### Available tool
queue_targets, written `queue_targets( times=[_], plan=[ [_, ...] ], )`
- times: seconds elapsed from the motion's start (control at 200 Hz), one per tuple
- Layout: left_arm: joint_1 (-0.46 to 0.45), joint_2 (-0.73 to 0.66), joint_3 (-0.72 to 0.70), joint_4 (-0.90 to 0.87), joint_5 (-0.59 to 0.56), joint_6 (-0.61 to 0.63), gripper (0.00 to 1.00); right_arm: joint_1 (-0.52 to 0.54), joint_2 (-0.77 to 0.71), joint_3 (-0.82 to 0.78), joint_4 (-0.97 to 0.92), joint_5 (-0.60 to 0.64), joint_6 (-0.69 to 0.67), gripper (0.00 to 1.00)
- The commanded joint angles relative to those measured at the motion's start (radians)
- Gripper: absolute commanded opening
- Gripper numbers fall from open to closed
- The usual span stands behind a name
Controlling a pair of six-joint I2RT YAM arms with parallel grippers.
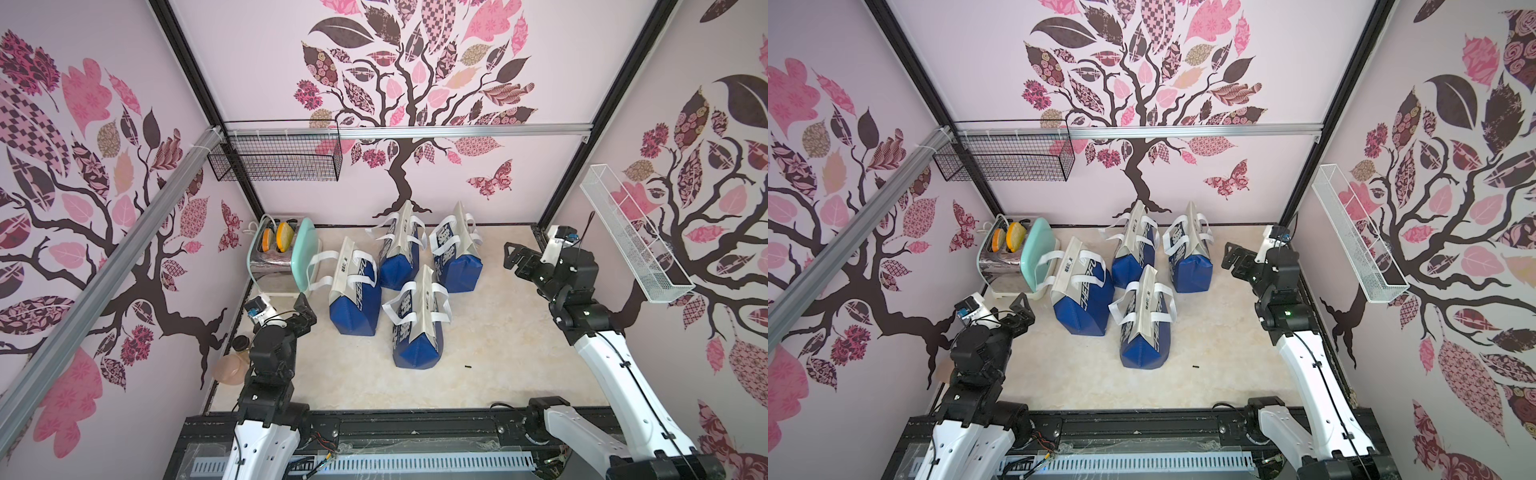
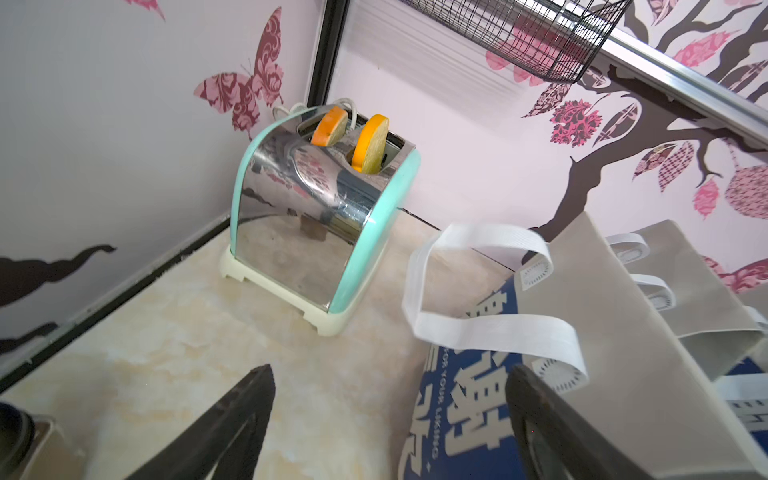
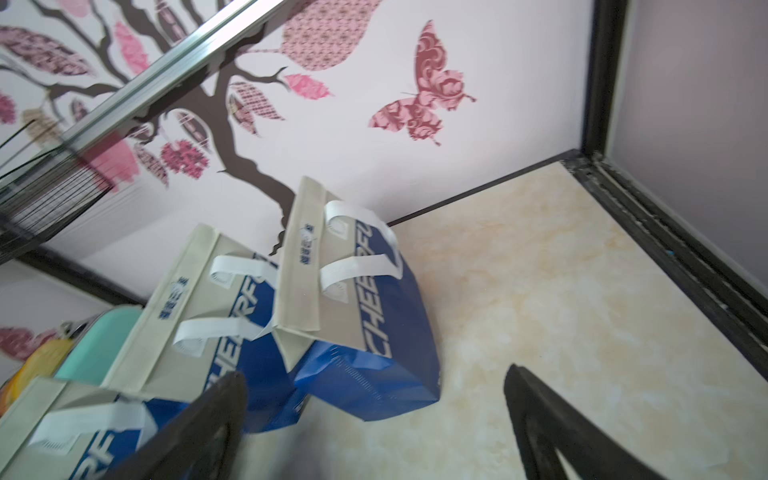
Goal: Open the takeout bag
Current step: Open the takeout bag at the center of the board.
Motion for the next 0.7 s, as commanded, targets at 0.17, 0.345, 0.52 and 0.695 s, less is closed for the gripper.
queue_targets(
  times=[0.17, 0.345, 0.52, 0.695],
  plan=[
    [-0.029, -0.103, -0.008, -0.163, 0.552, -0.224, 0.78, 0.066, 0.165, 0.397, -0.135, -0.279, -0.133, 0.97],
    [-0.220, -0.114, -0.074, -0.058, 0.502, -0.222, 0.77, 0.200, 0.311, 0.568, -0.164, -0.256, -0.338, 0.97],
    [-0.596, 0.134, -0.022, 0.062, 0.130, -0.079, 0.77, 0.353, 0.482, 0.729, -0.197, -0.210, -0.488, 0.98],
    [-0.715, 0.255, -0.071, 0.305, -0.214, -0.106, 0.76, 0.404, 0.553, 0.781, -0.177, -0.224, -0.464, 0.96]
  ],
)
